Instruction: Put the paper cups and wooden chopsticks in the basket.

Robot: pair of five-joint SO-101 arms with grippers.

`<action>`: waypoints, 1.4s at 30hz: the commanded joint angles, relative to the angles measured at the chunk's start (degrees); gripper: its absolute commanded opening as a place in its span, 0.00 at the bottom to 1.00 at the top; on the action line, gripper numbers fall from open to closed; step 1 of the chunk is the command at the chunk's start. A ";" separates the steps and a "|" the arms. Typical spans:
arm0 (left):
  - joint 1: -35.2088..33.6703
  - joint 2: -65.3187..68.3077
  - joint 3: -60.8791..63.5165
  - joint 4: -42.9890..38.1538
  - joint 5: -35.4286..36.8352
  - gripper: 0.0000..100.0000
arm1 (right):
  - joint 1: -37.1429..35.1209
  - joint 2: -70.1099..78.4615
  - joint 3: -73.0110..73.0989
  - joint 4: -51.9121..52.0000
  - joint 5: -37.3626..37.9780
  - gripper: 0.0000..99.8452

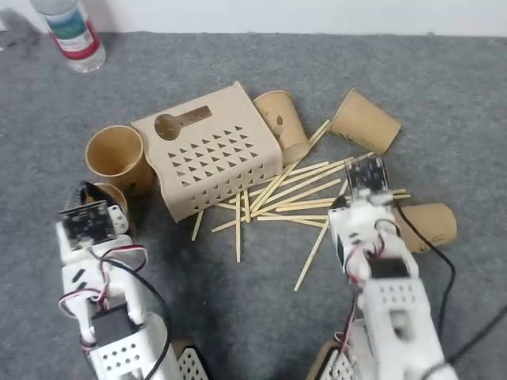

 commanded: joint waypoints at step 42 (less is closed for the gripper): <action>1.58 -0.53 -15.78 19.52 6.77 0.12 | 1.01 8.92 -10.81 5.41 -6.68 0.18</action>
